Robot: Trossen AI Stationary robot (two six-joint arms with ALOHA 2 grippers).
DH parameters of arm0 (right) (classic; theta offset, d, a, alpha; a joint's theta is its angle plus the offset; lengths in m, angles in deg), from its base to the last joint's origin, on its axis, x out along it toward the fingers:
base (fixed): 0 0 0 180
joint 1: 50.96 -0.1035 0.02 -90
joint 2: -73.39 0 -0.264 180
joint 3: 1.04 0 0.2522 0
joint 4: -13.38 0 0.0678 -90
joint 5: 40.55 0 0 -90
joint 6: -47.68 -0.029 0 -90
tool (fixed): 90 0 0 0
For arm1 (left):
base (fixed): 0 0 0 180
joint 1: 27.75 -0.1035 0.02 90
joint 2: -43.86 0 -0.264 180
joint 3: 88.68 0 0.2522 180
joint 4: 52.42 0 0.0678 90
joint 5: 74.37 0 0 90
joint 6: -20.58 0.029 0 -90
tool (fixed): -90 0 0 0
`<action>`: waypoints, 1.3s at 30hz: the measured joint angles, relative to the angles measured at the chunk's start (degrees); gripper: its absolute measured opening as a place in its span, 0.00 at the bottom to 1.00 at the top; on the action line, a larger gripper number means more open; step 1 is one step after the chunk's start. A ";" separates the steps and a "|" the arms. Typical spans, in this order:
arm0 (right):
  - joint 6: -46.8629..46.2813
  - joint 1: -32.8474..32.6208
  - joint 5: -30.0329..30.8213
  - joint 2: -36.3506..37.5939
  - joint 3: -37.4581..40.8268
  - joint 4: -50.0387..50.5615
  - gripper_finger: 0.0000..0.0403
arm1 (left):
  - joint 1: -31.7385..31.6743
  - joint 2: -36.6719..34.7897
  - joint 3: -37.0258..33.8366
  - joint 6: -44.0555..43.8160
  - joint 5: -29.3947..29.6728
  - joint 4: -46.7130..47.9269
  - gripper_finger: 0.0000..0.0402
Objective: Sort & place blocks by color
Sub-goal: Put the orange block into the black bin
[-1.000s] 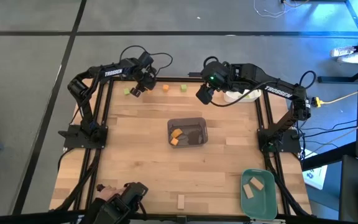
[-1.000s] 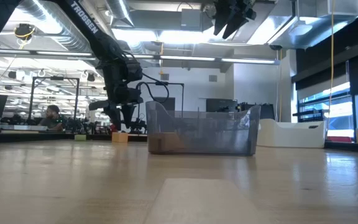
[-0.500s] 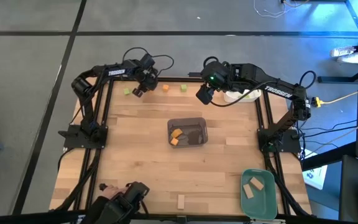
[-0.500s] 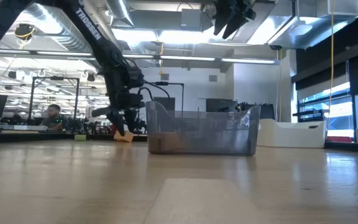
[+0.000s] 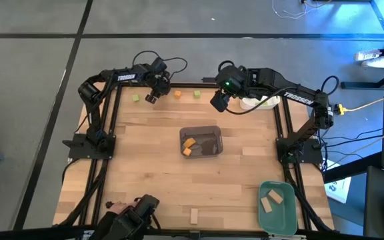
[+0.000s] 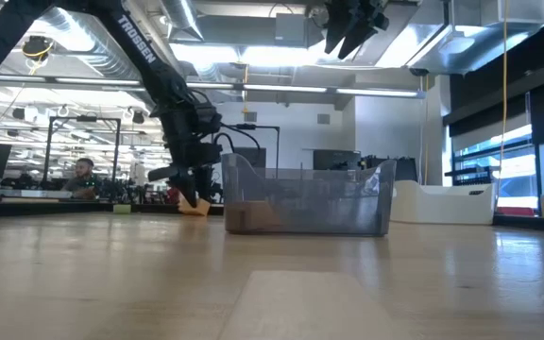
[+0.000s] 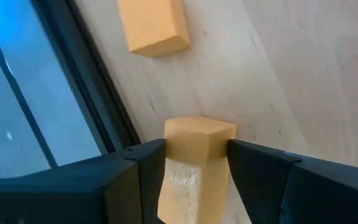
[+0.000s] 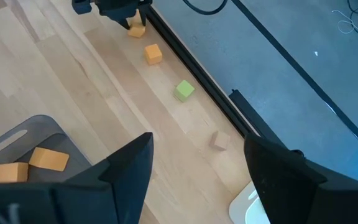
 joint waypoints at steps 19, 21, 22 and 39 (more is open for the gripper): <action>1.08 0.85 -0.04 0.00 0.00 0.00 0.62 | 2.33 0.06 -0.13 -13.11 -2.47 1.70 0.39; 1.09 0.85 -0.05 0.00 0.00 0.00 0.62 | 2.33 0.42 -0.13 -13.41 -2.57 1.69 0.39; 1.09 0.85 -0.04 0.00 0.00 0.00 0.62 | 2.33 0.53 -0.11 -14.27 -2.75 1.70 0.39; 1.40 0.85 -0.12 0.00 0.00 0.03 0.62 | 2.41 0.70 -0.20 -26.78 -8.93 4.53 0.39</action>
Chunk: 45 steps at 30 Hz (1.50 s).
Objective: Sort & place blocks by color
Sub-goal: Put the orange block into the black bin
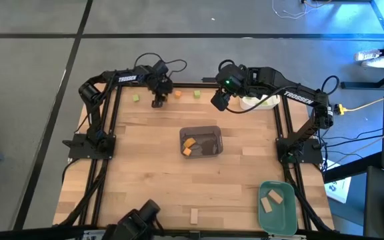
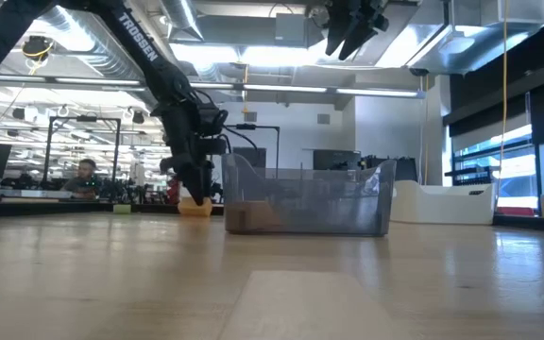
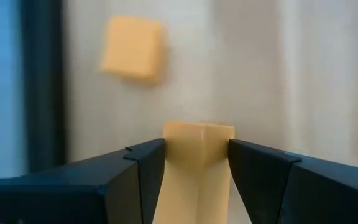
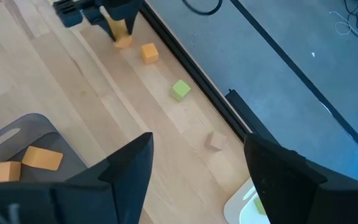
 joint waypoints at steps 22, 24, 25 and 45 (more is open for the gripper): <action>-0.07 0.00 0.07 0.00 0.00 -0.03 0.62 | 12.41 -0.69 -0.01 -11.53 1.88 6.13 0.35; -0.07 0.00 0.07 0.00 0.00 -0.03 0.62 | 12.73 -0.87 0.00 -11.63 2.09 6.15 0.31; -0.07 0.00 0.07 0.00 0.00 -0.03 0.62 | 12.71 -1.01 0.00 -11.78 2.05 6.21 0.30; 0.09 0.00 0.16 0.00 0.00 -0.01 0.62 | 13.14 -6.04 -0.39 -13.33 11.09 8.69 0.15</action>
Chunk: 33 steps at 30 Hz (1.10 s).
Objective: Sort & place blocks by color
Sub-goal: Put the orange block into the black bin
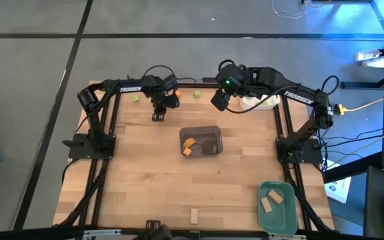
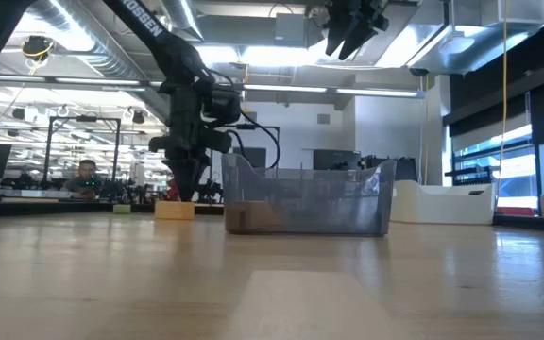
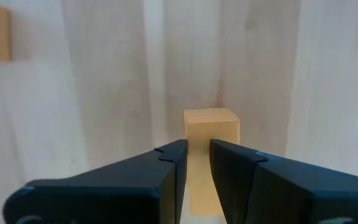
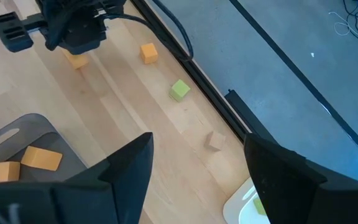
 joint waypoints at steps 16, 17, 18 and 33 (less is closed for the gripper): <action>-0.07 0.00 0.28 0.00 0.00 -0.02 0.62 | 0.00 -5.69 0.13 -3.55 -3.86 7.12 0.13; 0.13 0.00 -0.04 0.00 0.00 -0.02 0.62 | -0.02 -5.69 0.13 -3.67 -5.51 7.40 0.13; 0.84 0.00 -0.66 0.00 0.00 -0.02 0.62 | -0.04 -5.69 0.13 -3.99 -6.76 7.32 0.13; 10.18 0.00 -14.96 0.00 0.00 -0.09 0.62 | -0.41 -5.71 0.17 -11.65 -7.91 6.97 0.11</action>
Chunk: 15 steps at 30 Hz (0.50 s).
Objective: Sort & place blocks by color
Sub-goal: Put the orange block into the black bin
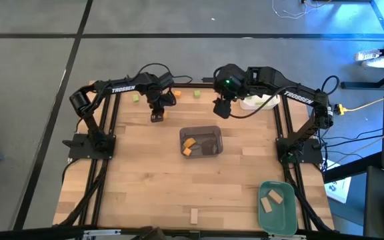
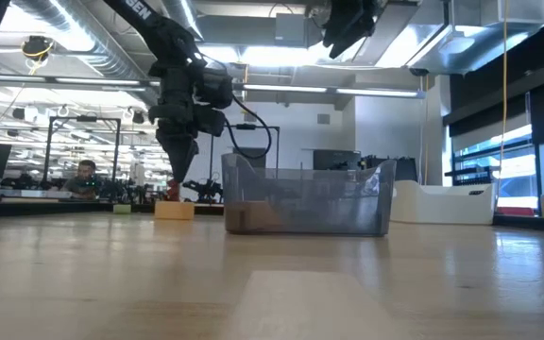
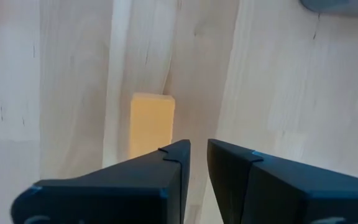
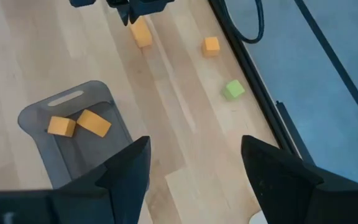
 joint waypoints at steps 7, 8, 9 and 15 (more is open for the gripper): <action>-0.08 -0.02 -0.01 0.00 0.00 0.00 0.62 | 0.00 -0.02 0.04 -3.45 0.01 -0.29 0.13; -0.10 -0.01 -0.01 0.00 0.00 0.00 0.62 | 0.00 -0.02 0.04 -3.72 0.01 -0.29 0.12; -0.07 0.00 -0.01 0.00 0.00 0.00 0.62 | 0.00 -0.02 0.04 -4.47 -0.01 -0.32 0.12; -0.07 -0.02 -0.01 0.00 0.00 0.00 0.62 | -0.43 -0.04 0.04 -5.74 1.43 -0.32 0.12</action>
